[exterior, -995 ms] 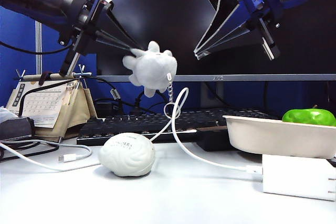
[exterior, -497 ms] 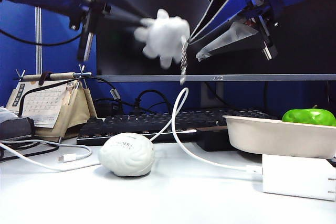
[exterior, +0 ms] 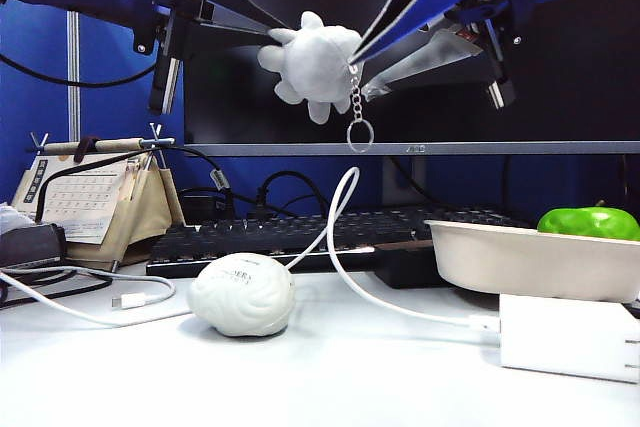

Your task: Place the tilting octopus upright.

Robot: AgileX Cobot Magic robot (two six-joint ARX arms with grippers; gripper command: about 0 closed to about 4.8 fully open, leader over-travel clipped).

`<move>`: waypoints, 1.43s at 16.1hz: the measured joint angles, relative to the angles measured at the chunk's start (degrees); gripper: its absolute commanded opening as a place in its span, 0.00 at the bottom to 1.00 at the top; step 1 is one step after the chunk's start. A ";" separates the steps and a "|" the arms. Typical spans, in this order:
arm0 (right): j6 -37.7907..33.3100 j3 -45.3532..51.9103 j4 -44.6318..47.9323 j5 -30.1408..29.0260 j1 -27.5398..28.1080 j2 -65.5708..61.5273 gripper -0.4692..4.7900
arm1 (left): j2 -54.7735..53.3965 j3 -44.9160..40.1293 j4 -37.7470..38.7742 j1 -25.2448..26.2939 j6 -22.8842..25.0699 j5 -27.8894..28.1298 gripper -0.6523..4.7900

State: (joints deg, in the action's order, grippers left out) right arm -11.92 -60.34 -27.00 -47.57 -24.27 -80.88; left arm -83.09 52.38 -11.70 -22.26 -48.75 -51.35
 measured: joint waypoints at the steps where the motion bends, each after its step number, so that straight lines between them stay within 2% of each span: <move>1: 0.00 0.00 0.09 -0.02 0.00 0.00 0.61 | 0.00 0.00 1.31 0.00 0.11 0.02 0.11; 4: -0.02 0.02 0.35 -0.02 0.00 0.00 0.61 | 0.00 0.00 2.89 0.00 0.50 -0.59 0.11; 7: -0.09 0.00 3.21 -0.02 0.00 0.00 0.64 | 0.00 0.00 3.87 -0.13 0.50 -4.31 0.11; 11: -0.09 0.00 4.09 -0.02 0.00 -0.02 0.87 | 0.00 0.00 4.26 -0.11 0.50 -6.34 0.11; 12: -0.09 0.00 4.13 -0.02 0.00 -0.02 0.89 | 0.00 0.00 4.26 -0.11 0.50 -6.64 0.11; 19: -2.01 -0.02 5.53 -1.92 0.00 -0.02 0.89 | 0.00 0.00 4.26 -0.33 0.50 -8.50 0.11; 23: -2.71 -0.02 5.51 -4.37 0.00 0.00 0.89 | 0.00 0.00 2.84 -4.76 0.50 -8.70 0.11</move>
State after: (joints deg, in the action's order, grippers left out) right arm -14.63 -60.36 -21.50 -51.94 -24.27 -80.88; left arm -83.09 52.38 -8.86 -27.03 -48.25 -60.05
